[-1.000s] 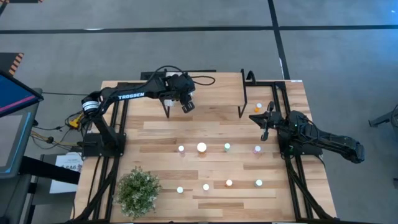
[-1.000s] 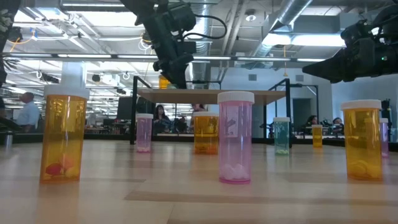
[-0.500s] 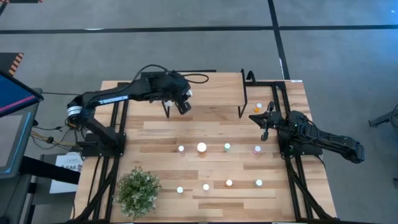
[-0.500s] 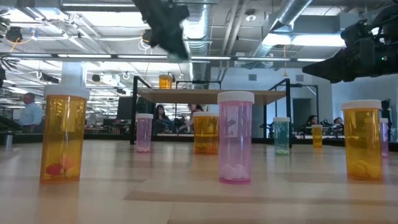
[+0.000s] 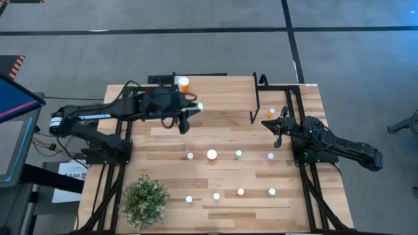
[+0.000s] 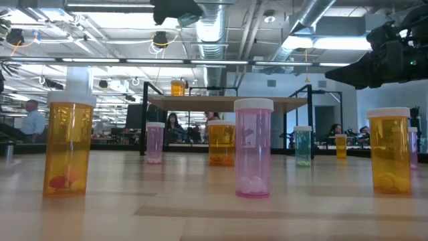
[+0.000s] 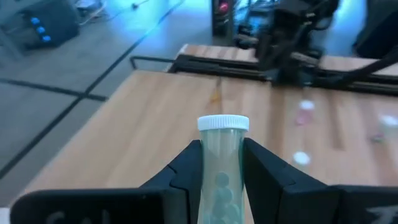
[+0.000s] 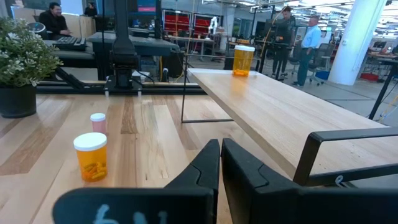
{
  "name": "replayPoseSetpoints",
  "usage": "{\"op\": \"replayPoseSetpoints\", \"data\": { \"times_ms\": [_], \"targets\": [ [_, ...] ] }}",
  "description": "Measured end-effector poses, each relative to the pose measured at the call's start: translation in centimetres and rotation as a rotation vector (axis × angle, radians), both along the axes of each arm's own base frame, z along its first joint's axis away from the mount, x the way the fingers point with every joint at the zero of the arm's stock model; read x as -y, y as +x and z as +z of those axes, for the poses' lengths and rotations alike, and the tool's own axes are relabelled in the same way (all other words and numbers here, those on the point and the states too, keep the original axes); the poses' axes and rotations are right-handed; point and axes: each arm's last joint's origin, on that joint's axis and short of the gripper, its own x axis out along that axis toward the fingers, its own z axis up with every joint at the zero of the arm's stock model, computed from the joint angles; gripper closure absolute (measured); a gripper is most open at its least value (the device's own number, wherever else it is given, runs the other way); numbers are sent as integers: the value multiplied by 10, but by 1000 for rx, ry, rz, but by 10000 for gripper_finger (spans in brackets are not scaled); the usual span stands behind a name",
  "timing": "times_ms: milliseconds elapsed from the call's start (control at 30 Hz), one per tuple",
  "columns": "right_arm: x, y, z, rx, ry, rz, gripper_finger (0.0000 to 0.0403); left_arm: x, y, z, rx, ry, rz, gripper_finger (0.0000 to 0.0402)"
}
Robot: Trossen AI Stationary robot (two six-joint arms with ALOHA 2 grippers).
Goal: Pick and place medicine bottles onto shelf by color
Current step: Put the blue pill bottle on the shelf
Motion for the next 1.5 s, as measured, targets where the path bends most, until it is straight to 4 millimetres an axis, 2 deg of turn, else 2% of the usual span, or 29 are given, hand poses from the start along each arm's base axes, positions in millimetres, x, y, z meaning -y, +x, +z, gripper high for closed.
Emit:
{"op": "replayPoseSetpoints", "data": {
  "times_ms": [367, 567, 767, 1400, 1500],
  "targets": [
    [0, 0, 0, 0, 0, 0, 360, 30, -30, -39, 323, -77, -161, 323],
    [0, 0, 0, 0, 0, 0, 360, 51, -35, -64, 427, -97, -248, 323],
    [0, 0, 0, 0, 0, 0, 360, 66, -40, -78, 471, -102, -288, 323],
    [0, 0, 1, 5, -7, 1, 360, 69, -40, -81, 446, -87, -267, 323],
    [0, 0, 4, 59, 65, 5, 360, 69, -40, -82, 439, -83, -268, 323]
  ]
}}
